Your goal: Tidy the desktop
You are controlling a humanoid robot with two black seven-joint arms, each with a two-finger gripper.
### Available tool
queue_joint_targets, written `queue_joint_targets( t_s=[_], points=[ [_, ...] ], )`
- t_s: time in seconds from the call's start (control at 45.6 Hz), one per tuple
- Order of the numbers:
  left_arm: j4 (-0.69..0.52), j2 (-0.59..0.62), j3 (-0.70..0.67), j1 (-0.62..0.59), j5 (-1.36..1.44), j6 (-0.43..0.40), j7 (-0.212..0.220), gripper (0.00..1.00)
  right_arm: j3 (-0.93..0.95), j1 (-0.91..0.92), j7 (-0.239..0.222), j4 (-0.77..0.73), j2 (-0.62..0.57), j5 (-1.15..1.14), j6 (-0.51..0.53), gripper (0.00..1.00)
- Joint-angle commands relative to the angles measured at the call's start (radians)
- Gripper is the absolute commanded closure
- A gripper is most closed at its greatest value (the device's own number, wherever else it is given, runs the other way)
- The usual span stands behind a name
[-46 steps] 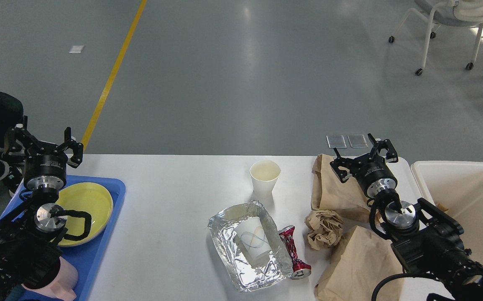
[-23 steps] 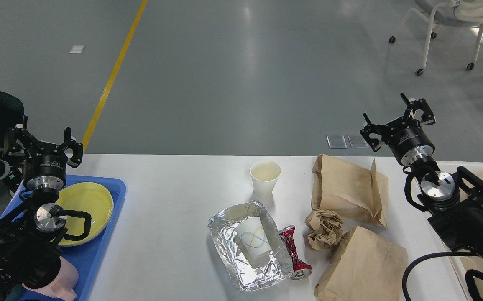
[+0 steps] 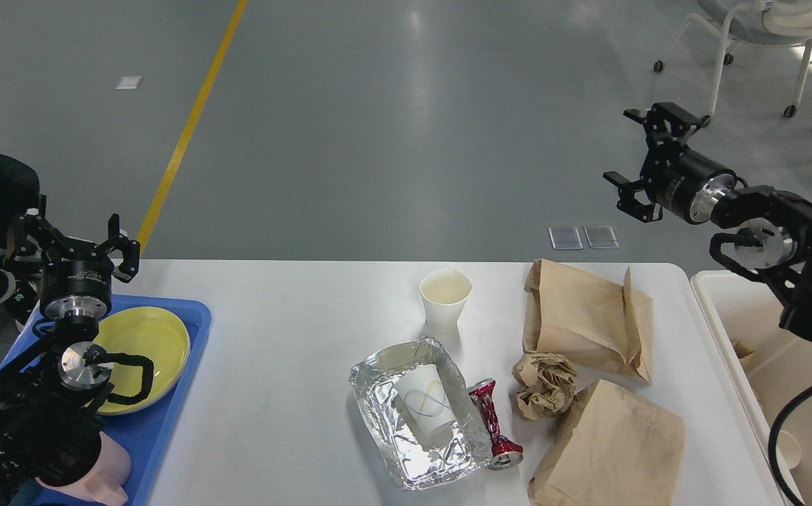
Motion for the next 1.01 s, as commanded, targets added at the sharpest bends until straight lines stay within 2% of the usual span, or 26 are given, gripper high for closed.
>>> queue_joint_targets(
  t_s=[0.0,0.154,0.329,0.417,0.593,0.812,0.987],
  points=[
    [0.0,0.0,0.0,0.0,0.001,0.0,0.0,0.03,-0.293,0.087,-0.005,-0.002,0.008,-0.038,-0.027,0.0],
    [0.0,0.0,0.0,0.0,0.0,0.0,-0.002,0.03,-0.576,0.164,-0.031,-0.021,0.044,-0.055,-0.042,0.0],
    [0.0,0.0,0.0,0.0,0.0,0.0,0.0,0.03,-0.873,0.235,-0.163,-0.053,0.149,-0.05,-0.05,0.0],
    [0.0,0.0,0.0,0.0,0.0,0.0,0.0,0.03,-0.977,0.264,-0.196,-0.044,0.155,-0.044,-0.046,0.0],
    [0.0,0.0,0.0,0.0,0.001,0.0,0.0,0.03,-1.048,0.304,-0.197,-0.025,0.183,-0.037,-0.024,0.0],
    [0.0,0.0,0.0,0.0,0.0,0.0,0.0,0.03,-1.049,0.321,-0.193,-0.018,0.207,-0.02,0.139,0.0],
    [0.0,0.0,0.0,0.0,0.001,0.0,0.0,0.03,-1.043,0.356,-0.188,0.065,0.192,-0.017,0.236,0.0]
  ],
)
